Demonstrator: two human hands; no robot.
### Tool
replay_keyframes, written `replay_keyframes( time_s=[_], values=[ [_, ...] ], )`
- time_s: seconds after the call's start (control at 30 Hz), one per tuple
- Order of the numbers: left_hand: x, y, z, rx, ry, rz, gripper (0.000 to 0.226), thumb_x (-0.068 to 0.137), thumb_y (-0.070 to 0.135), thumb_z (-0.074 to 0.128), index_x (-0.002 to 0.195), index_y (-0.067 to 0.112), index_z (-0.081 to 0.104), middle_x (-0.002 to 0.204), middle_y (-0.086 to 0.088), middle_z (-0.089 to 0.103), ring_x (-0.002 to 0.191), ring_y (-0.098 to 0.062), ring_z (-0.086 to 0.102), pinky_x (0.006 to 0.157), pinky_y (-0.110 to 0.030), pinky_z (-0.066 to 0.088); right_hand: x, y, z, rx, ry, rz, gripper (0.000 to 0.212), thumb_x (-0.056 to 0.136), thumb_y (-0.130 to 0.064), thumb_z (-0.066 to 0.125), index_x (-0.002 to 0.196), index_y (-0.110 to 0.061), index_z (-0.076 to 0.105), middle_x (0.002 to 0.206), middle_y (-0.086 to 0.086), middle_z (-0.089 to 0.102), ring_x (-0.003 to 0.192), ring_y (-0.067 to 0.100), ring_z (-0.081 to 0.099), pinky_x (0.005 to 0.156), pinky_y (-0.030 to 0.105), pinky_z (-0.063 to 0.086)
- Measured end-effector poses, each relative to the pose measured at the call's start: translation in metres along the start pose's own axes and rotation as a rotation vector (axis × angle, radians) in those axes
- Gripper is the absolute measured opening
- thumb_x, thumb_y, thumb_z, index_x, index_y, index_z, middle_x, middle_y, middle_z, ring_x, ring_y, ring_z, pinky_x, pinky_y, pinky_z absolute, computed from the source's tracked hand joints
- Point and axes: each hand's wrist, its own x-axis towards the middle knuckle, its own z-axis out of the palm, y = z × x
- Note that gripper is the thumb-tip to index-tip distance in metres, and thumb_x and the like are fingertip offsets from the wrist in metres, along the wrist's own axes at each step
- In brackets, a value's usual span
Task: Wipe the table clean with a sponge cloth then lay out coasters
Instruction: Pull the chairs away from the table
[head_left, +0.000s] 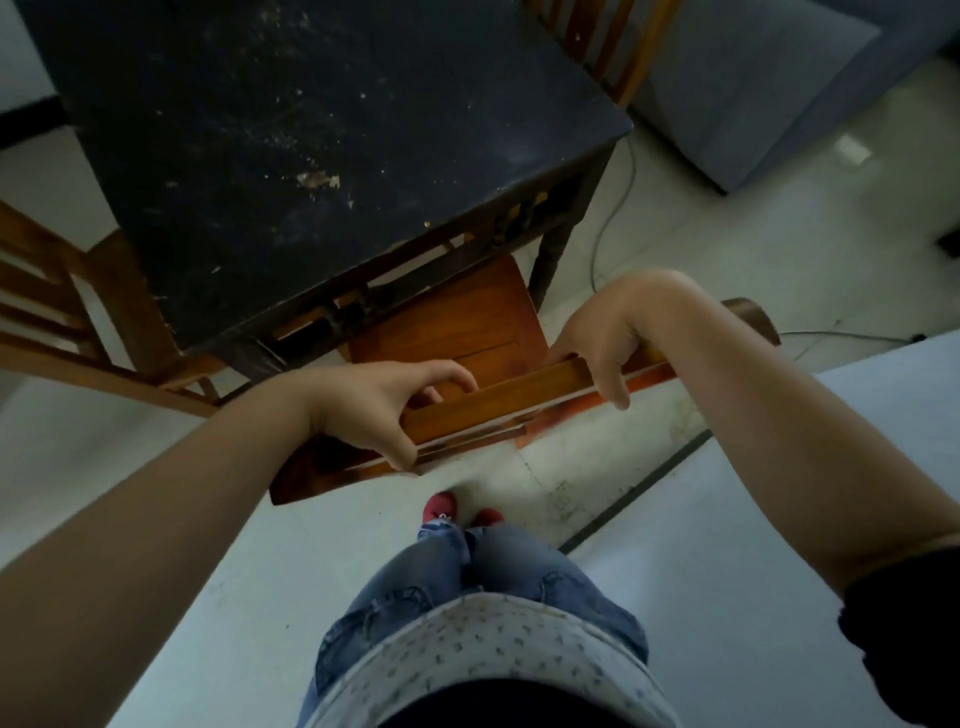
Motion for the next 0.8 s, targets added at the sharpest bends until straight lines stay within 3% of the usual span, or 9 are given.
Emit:
replay_keyframes(
  time_s=[0.23, 0.4, 0.47, 0.57, 0.63, 0.7, 0.73, 0.8],
  values=[
    [0.025, 0.028, -0.003, 0.033, 0.068, -0.038, 0.073, 0.078, 0.006, 0.064, 0.114, 0.049, 0.019, 0.119, 0.009, 0.039, 0.092, -0.007, 0.051, 0.083, -0.025, 0.05, 0.007, 0.041, -0.015, -0.011, 0.03, -0.032, 0.065, 0.073, -0.013, 0.071, 0.129, -0.031, 0.042, 0.092, -0.011, 0.051, 0.097, 0.017, 0.052, 0.08, 0.029, 0.044],
    [0.032, 0.044, -0.003, 0.026, 0.1, -0.138, 0.073, 0.078, 0.008, 0.065, 0.113, 0.052, 0.017, 0.117, 0.012, 0.038, 0.1, -0.009, 0.051, 0.089, -0.028, 0.05, 0.009, 0.055, -0.026, -0.172, -0.006, -0.104, 0.075, 0.075, -0.021, 0.07, 0.138, -0.032, 0.03, 0.127, -0.004, 0.048, 0.112, 0.019, 0.047, 0.086, 0.028, 0.037],
    [0.033, 0.049, -0.003, 0.027, 0.091, -0.187, 0.074, 0.078, 0.008, 0.064, 0.112, 0.052, 0.017, 0.115, 0.014, 0.038, 0.099, -0.008, 0.052, 0.083, -0.024, 0.052, 0.012, 0.058, -0.025, -0.221, 0.016, -0.138, 0.078, 0.076, -0.024, 0.069, 0.141, -0.03, 0.025, 0.137, -0.002, 0.041, 0.122, 0.021, 0.041, 0.09, 0.029, 0.033],
    [0.039, 0.056, 0.004, 0.012, 0.133, -0.266, 0.071, 0.08, 0.008, 0.062, 0.113, 0.05, 0.017, 0.103, 0.019, 0.038, 0.088, -0.003, 0.049, 0.07, -0.016, 0.047, 0.013, 0.061, -0.02, -0.247, 0.075, -0.224, 0.073, 0.077, -0.024, 0.066, 0.139, -0.026, 0.028, 0.136, 0.0, 0.042, 0.121, 0.02, 0.042, 0.087, 0.028, 0.035],
    [0.044, 0.06, 0.012, 0.011, 0.238, -0.309, 0.061, 0.082, 0.009, 0.061, 0.112, 0.045, 0.022, 0.096, 0.018, 0.039, 0.084, -0.003, 0.047, 0.069, -0.016, 0.044, 0.013, 0.062, -0.015, -0.26, 0.158, -0.292, 0.069, 0.078, -0.024, 0.065, 0.138, -0.024, 0.031, 0.129, 0.0, 0.047, 0.116, 0.018, 0.046, 0.087, 0.026, 0.038],
    [0.049, 0.062, 0.022, -0.003, 0.377, -0.341, 0.047, 0.083, 0.011, 0.061, 0.107, 0.039, 0.032, 0.092, 0.014, 0.044, 0.082, -0.005, 0.048, 0.067, -0.018, 0.043, 0.013, 0.062, -0.01, -0.24, 0.218, -0.347, 0.058, 0.079, -0.02, 0.062, 0.133, -0.021, 0.04, 0.101, -0.006, 0.054, 0.089, 0.011, 0.053, 0.07, 0.018, 0.043],
    [0.051, 0.063, 0.025, -0.004, 0.441, -0.354, 0.042, 0.083, 0.013, 0.061, 0.105, 0.037, 0.036, 0.088, 0.013, 0.046, 0.08, -0.006, 0.049, 0.064, -0.018, 0.043, 0.013, 0.061, -0.008, -0.237, 0.237, -0.364, 0.053, 0.08, -0.016, 0.061, 0.129, -0.018, 0.043, 0.084, -0.009, 0.05, 0.073, 0.006, 0.049, 0.059, 0.015, 0.038],
    [0.052, 0.064, 0.032, 0.028, 0.536, -0.38, 0.036, 0.083, 0.02, 0.063, 0.102, 0.036, 0.037, 0.083, 0.015, 0.045, 0.08, -0.007, 0.049, 0.062, -0.016, 0.042, 0.015, 0.059, -0.006, -0.248, 0.25, -0.372, 0.055, 0.08, -0.01, 0.058, 0.132, -0.013, 0.04, 0.069, -0.011, 0.035, 0.059, 0.002, 0.037, 0.049, 0.014, 0.029]
  ],
)
